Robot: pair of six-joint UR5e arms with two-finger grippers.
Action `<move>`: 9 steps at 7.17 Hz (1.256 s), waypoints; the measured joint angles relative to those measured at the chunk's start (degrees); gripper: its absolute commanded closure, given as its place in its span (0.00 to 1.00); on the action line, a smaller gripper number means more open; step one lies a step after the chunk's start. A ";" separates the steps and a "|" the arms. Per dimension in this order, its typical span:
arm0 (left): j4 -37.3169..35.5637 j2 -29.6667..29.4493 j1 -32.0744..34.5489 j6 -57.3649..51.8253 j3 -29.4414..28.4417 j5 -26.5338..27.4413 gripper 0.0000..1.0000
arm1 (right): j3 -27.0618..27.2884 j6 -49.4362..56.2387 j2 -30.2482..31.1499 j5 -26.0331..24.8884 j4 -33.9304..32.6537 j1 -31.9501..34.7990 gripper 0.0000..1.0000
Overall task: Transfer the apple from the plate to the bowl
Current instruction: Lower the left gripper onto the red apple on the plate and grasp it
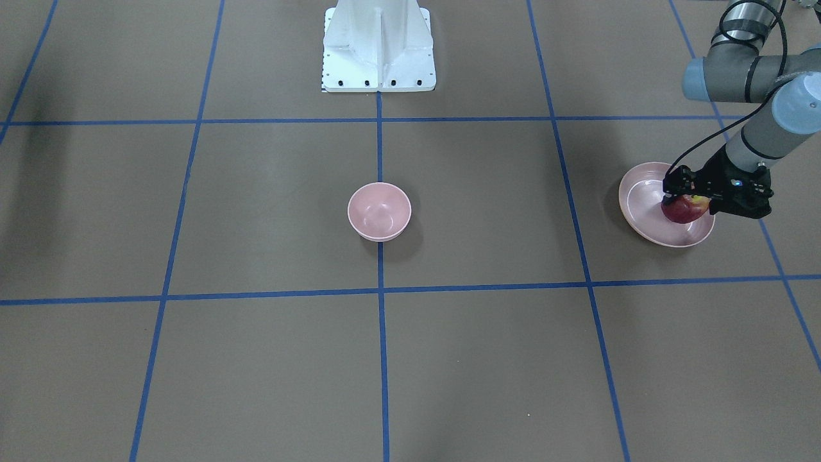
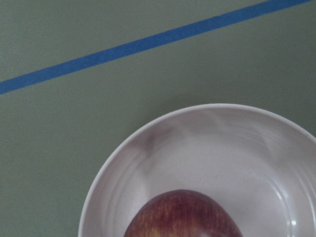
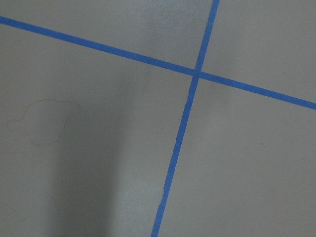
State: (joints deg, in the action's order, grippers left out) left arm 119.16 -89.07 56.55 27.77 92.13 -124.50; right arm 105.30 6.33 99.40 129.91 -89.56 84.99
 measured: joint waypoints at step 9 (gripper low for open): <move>-0.18 0.07 -0.05 0.05 0.85 -1.21 0.81 | -0.32 -0.08 0.00 0.09 0.09 0.00 0.00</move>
State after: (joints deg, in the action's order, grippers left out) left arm 118.98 -89.00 56.50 27.82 92.98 -125.71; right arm 104.97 6.25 99.40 129.99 -89.47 84.99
